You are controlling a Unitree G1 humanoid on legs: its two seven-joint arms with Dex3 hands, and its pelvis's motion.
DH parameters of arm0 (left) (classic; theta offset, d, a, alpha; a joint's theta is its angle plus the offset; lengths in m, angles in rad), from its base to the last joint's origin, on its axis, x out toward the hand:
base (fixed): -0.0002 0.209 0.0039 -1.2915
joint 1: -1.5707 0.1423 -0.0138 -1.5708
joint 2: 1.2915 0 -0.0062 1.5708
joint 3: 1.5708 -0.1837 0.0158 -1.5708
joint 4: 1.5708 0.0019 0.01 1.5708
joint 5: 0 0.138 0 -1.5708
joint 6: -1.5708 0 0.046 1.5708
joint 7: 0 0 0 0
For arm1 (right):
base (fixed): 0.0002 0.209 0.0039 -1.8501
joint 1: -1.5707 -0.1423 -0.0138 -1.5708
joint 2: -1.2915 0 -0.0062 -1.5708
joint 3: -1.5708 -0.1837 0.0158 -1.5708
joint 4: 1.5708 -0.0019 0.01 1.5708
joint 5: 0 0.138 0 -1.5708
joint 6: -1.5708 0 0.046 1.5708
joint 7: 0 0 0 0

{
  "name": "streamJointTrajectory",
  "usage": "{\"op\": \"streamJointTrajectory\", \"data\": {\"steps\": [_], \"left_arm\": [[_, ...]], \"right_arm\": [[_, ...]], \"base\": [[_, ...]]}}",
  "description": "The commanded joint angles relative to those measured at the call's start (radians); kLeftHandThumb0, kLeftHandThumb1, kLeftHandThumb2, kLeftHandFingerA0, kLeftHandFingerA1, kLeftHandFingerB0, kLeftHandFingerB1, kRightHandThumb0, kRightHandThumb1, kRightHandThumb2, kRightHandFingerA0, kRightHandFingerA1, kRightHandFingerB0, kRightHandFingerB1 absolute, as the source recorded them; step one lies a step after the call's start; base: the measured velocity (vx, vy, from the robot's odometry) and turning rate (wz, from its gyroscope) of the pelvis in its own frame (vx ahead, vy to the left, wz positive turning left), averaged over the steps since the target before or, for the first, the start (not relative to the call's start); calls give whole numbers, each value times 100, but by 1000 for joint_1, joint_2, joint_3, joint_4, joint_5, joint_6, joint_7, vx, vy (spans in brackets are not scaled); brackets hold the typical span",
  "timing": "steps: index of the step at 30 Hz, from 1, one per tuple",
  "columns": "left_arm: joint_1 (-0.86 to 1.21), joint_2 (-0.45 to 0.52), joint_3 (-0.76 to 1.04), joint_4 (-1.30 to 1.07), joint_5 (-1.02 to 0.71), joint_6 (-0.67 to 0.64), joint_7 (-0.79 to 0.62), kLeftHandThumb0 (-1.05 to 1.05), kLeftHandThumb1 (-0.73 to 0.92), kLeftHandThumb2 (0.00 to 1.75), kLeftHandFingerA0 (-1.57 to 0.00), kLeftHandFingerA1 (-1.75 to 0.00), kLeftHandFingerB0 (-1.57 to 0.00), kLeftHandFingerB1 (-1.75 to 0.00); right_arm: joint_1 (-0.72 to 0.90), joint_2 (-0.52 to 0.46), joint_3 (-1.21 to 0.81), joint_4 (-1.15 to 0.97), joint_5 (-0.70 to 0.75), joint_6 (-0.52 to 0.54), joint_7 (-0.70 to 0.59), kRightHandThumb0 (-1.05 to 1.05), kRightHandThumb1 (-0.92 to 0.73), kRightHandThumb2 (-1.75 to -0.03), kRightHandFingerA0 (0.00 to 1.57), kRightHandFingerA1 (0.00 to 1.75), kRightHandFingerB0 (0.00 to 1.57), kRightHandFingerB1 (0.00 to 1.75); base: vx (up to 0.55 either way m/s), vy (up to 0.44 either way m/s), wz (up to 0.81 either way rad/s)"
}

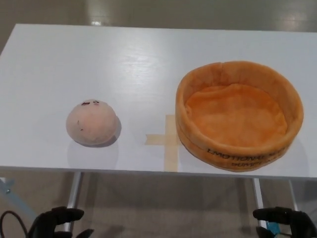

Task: Use the left hand to pick up the pink round toy on the left and place it inside the orange plate on the desk.

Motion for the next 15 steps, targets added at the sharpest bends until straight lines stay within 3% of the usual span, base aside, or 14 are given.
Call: {"op": "streamJointTrajectory", "data": {"steps": [1,10,12,13,14,15], "left_arm": [[1,6,1,36,-11,-70,-10,-41,53,56,-47,-39,-54,-39],[18,5,-9,34,-3,-132,-5,-42,55,57,-43,-39,-47,-37],[36,30,-50,13,20,-200,-93,-47,57,58,-25,-33,-29,-31],[44,42,-64,1,21,-222,-141,-47,57,58,-25,-33,-29,-31],[52,54,-72,-14,11,-238,-196,-26,41,94,-9,-52,-9,-50],[59,63,-80,-27,3,-255,-235,-26,40,94,-8,-51,-8,-49]], "right_arm": [[4,-8,-7,26,10,-52,-4,-22,-61,-57,81,57,73,52],[4,-8,-8,33,10,-59,-11,-23,-60,-57,81,56,73,51],[2,-10,-16,37,18,-60,2,-22,-60,-57,82,58,73,52],[2,-11,-15,37,16,-60,0,-22,-60,-57,82,58,73,52],[3,-12,-11,37,10,-66,-3,-23,-60,-57,83,59,73,52],[4,-12,-9,37,8,-68,-4,-23,-60,-57,82,59,73,52]], "base": [[0,0,0],[0,0,0],[0,0,0],[0,0,0],[0,0,0],[0,0,0]]}}
